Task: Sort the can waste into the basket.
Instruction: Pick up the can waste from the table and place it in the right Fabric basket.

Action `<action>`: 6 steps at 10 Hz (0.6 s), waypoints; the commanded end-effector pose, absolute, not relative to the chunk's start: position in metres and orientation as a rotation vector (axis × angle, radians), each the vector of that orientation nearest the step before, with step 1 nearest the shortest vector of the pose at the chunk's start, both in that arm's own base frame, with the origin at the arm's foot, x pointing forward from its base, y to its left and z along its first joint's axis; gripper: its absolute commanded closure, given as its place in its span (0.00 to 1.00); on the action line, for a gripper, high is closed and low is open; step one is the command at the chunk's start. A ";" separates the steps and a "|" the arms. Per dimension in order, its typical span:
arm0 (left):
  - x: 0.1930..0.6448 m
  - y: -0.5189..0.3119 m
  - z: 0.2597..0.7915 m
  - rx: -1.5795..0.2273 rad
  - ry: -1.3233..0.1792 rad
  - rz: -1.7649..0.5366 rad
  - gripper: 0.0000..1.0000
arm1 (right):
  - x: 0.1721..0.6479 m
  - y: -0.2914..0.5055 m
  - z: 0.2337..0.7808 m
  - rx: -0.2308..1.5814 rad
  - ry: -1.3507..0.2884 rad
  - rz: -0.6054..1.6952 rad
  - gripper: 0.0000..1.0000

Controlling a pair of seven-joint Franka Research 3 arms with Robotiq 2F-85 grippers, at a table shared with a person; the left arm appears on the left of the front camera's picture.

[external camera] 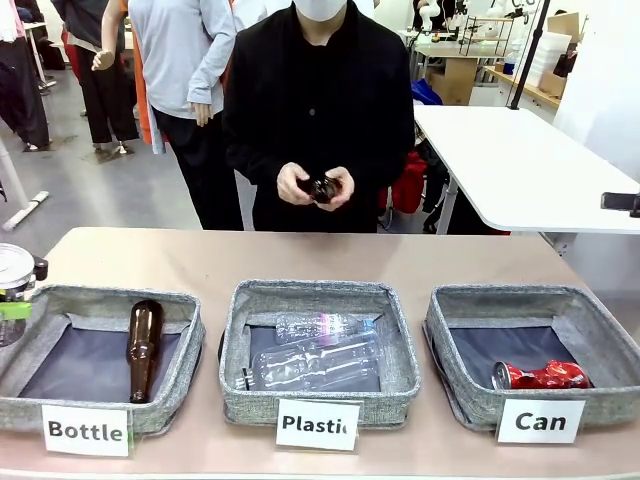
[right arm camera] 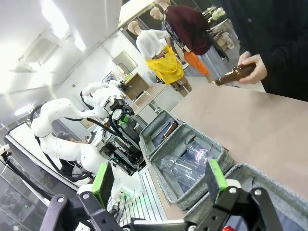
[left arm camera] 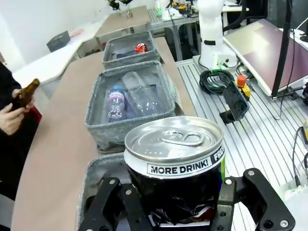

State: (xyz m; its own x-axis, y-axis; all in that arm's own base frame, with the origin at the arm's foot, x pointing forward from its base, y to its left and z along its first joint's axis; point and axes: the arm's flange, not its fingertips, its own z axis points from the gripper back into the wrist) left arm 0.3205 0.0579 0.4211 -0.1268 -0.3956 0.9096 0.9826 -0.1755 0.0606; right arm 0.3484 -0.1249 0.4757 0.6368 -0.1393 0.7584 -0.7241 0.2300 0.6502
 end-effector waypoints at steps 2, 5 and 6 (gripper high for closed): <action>0.314 -0.024 0.461 -0.838 -0.752 -1.636 1.00 | 0.348 -0.127 0.477 1.303 -0.830 0.492 0.00; 0.342 -0.122 0.507 -0.747 -0.584 -1.820 1.00 | 0.348 -0.127 0.477 1.303 -0.830 0.492 0.00; 0.347 -0.079 0.510 -0.814 -0.652 -1.761 1.00 | 0.348 -0.127 0.477 1.303 -0.830 0.492 0.00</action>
State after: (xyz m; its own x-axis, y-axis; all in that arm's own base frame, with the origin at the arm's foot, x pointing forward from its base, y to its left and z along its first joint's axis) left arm 0.3230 -0.1382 0.5175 -0.2684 -0.6196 0.7376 0.9402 -0.3350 0.0607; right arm 0.3482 -0.1250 0.4758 0.6366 -0.1395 0.7584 -0.7242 0.2299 0.6502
